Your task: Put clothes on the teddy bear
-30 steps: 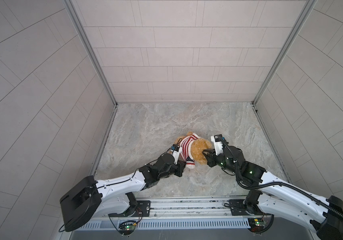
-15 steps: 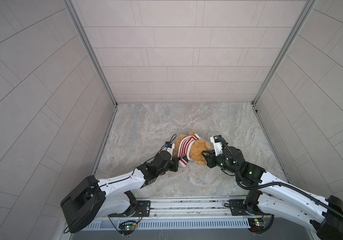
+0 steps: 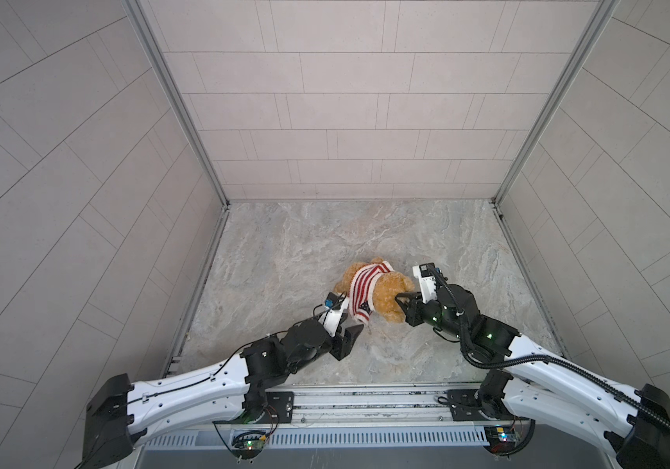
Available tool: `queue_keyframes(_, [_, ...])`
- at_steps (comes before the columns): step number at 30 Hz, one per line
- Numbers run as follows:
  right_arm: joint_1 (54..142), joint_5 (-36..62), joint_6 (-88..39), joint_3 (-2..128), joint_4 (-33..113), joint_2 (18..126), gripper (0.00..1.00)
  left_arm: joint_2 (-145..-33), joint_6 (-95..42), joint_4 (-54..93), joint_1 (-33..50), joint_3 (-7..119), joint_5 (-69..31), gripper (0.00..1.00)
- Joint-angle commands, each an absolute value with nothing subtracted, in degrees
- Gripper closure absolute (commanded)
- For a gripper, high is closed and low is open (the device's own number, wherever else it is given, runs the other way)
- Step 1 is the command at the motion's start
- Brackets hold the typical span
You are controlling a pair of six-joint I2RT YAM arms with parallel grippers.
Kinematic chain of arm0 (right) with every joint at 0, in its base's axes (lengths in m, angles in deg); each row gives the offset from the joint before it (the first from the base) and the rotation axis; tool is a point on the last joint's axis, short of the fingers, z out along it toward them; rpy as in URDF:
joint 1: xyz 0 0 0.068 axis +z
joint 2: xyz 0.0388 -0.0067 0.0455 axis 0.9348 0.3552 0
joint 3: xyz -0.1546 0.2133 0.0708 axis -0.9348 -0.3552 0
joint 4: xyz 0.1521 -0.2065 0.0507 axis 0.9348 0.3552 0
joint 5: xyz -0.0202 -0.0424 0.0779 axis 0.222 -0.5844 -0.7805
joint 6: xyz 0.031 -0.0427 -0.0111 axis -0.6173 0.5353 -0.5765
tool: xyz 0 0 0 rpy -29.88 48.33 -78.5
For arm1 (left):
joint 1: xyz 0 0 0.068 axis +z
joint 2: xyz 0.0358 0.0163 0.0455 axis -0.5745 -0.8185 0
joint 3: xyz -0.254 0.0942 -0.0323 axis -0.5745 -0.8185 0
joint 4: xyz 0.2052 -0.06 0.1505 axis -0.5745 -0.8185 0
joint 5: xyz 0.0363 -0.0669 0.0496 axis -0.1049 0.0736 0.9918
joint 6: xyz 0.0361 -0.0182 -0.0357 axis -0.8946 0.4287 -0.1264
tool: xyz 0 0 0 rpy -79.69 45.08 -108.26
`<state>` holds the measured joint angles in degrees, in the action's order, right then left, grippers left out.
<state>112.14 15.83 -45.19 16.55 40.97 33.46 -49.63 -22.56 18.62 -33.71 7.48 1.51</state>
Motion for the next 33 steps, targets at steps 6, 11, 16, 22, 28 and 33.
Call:
queue_keyframes(6, [111.65,13.32,-47.24,18.05,36.41,33.21,1.00,-58.73,-41.33,26.25,-39.55,13.00,5.64,0.27])
queue_keyframes(11, [111.65,12.33,-47.99,18.23,36.19,33.45,1.00,-69.64,-47.12,32.09,-39.56,17.30,6.96,0.24])
queue_keyframes(16, [111.65,12.04,-48.43,18.30,36.45,33.12,1.00,-76.32,-50.43,34.56,-38.74,20.91,11.24,0.26])
queue_keyframes(22, [111.65,11.96,-48.74,18.23,36.72,32.54,1.00,-81.64,-53.54,32.84,-38.50,24.33,13.13,0.41])
queue_keyframes(28, [111.65,11.97,-49.00,18.05,36.97,31.75,1.00,-83.47,-55.41,31.72,-38.44,23.91,14.90,0.37])
queue_keyframes(33, [111.65,11.78,-48.99,17.87,36.59,32.07,1.00,-83.32,-55.55,31.30,-38.40,22.65,14.17,0.29])
